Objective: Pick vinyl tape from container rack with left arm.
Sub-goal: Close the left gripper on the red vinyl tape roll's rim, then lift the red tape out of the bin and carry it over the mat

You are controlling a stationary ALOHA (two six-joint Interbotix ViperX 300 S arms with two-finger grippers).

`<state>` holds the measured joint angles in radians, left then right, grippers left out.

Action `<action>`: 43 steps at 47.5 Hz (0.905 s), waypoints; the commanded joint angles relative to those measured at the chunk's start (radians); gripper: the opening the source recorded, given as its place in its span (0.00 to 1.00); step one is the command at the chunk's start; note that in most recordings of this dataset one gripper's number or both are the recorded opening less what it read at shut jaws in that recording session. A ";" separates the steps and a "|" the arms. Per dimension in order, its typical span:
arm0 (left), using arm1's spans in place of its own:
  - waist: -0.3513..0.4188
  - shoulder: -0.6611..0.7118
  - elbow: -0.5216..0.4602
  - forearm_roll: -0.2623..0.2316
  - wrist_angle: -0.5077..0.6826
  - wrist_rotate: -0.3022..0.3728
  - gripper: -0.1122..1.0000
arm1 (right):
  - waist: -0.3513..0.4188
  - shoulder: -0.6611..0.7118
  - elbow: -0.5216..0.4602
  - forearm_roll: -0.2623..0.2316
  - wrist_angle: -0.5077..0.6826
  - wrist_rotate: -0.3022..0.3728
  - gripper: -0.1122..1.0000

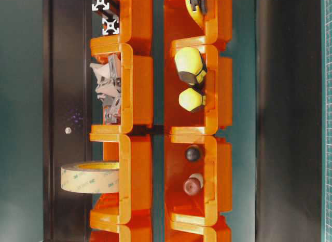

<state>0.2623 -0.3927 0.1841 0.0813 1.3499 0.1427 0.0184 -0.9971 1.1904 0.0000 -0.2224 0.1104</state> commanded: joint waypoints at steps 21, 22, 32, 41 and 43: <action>0.005 -0.002 -0.021 0.003 0.002 0.018 0.49 | 0.003 -0.002 -0.029 0.003 0.009 0.003 0.10; 0.005 0.000 -0.021 0.002 0.002 0.021 0.45 | 0.003 -0.003 -0.029 0.003 0.011 0.003 0.10; 0.008 -0.002 -0.063 0.002 0.014 0.066 0.28 | 0.008 -0.014 -0.032 0.003 0.023 0.003 0.10; 0.002 0.006 -0.150 0.002 0.091 0.071 0.28 | 0.008 -0.028 -0.034 0.003 0.023 0.003 0.10; -0.008 0.009 -0.173 0.003 0.110 0.067 0.28 | 0.008 -0.031 -0.035 0.003 0.023 0.003 0.10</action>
<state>0.2654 -0.3804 0.0828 0.0813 1.4281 0.2148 0.0245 -1.0278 1.1904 0.0000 -0.1994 0.1120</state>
